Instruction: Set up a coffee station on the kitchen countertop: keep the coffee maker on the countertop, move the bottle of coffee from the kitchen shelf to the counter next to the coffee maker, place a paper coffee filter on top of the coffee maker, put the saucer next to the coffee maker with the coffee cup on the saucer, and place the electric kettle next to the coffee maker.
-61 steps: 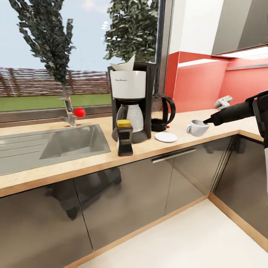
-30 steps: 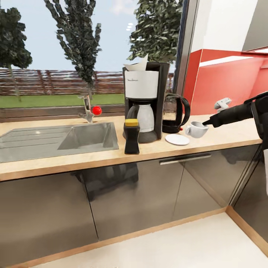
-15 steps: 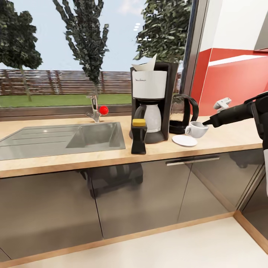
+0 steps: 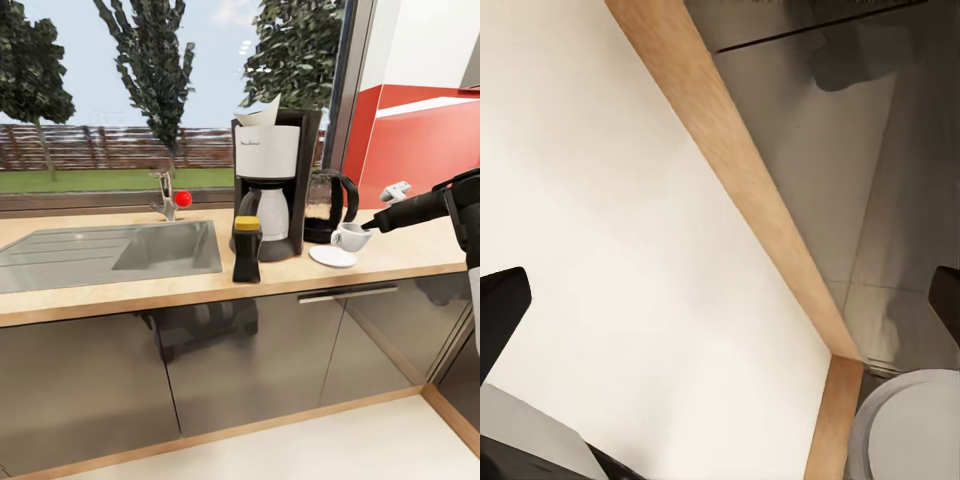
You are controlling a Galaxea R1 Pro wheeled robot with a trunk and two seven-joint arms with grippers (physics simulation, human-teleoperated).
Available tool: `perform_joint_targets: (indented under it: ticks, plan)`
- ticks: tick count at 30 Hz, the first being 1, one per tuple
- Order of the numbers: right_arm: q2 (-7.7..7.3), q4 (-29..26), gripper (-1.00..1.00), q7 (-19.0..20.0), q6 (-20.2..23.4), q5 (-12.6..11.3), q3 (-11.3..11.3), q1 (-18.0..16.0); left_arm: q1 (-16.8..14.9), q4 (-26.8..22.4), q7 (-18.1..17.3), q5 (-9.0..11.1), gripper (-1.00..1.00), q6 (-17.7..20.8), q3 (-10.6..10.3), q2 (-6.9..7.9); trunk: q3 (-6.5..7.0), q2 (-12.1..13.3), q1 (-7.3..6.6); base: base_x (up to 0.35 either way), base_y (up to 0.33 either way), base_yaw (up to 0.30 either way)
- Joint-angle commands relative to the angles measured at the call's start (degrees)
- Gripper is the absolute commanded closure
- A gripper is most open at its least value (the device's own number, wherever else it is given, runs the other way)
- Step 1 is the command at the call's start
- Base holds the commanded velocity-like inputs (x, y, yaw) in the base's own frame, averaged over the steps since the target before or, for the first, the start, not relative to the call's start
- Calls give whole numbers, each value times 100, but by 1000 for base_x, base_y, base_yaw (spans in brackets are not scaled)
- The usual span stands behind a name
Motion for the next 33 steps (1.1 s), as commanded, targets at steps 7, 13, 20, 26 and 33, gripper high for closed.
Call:
perform_joint_targets:
  ticks: [7,13,20,26,33]
  plan:
    - [9,30,100,54,44,56,9,-6,3,-11,-4,16,-100,-11,-19,1,-5,-2,1,127,0,0]
    - [18,267,100,45,35,47,11,6,3,-11,-4,16,-100,-10,-19,2,-5,-2,1,121,0,0]
    - [27,317,100,27,3,32,10,253,3,-11,-4,16,-100,-16,-19,1,-5,-2,1,15,0,0]
    - [30,358,100,18,-8,30,9,307,3,-11,-4,16,-100,-16,-19,4,-5,-2,1,125,0,0]
    - [28,361,100,17,-9,29,9,318,3,-11,-4,16,-100,-16,-19,3,-5,-2,1,96,0,0]
